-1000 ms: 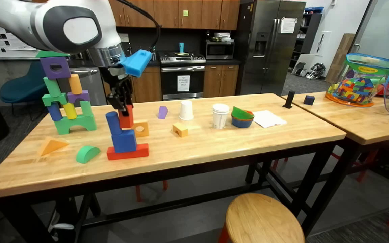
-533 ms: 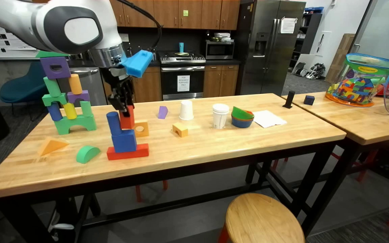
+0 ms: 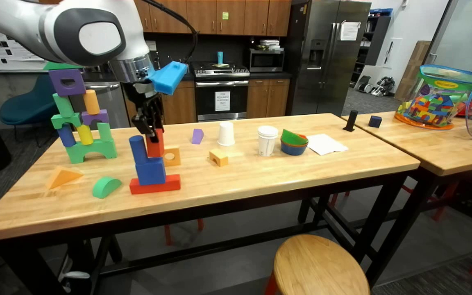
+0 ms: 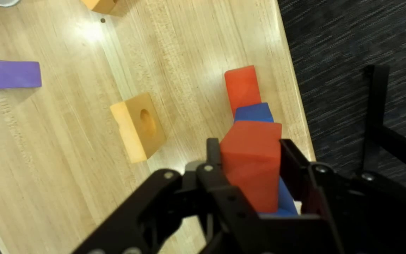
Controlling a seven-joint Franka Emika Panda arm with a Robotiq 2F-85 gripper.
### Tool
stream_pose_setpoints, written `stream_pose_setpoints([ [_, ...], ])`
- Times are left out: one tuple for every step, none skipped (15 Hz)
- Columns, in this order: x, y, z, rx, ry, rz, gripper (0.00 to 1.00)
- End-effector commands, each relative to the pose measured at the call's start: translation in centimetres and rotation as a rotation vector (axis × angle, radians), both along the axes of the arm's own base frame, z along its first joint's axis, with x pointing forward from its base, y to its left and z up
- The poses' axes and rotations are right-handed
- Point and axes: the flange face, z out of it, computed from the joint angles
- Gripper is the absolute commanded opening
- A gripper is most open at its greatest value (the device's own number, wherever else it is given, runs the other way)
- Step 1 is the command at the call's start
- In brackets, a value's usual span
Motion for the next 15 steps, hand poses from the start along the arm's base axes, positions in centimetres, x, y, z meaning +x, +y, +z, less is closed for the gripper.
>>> stream_pose_setpoints([
  [-0.21, 0.37, 0.41, -0.018, -0.015, 0.0, 0.19],
  [-0.16, 0.38, 0.38, -0.019, -0.016, -0.001, 0.19],
  [-0.09, 0.36, 0.34, -0.018, -0.015, -0.001, 0.19],
  [-0.05, 0.38, 0.31, -0.018, -0.015, 0.0, 0.19],
  [0.01, 0.39, 0.29, -0.02, -0.015, 0.001, 0.19],
  [0.0, 0.37, 0.26, -0.022, -0.016, 0.002, 0.19],
  [0.03, 0.36, 0.23, -0.023, -0.016, 0.002, 0.19],
  [0.07, 0.36, 0.22, -0.025, -0.016, 0.002, 0.19],
  [0.02, 0.29, 0.15, -0.03, -0.014, 0.003, 0.19],
  [0.03, 0.27, 0.12, -0.034, -0.013, 0.005, 0.19],
  [0.03, 0.25, 0.1, -0.038, -0.011, 0.008, 0.19],
  [0.03, 0.23, 0.07, -0.045, -0.008, 0.01, 0.19],
  [0.07, 0.22, 0.0, -0.049, -0.005, 0.012, 0.19],
  [0.09, 0.23, -0.07, -0.052, -0.001, 0.014, 0.19],
  [0.15, 0.27, -0.13, -0.058, 0.003, 0.017, 0.19],
])
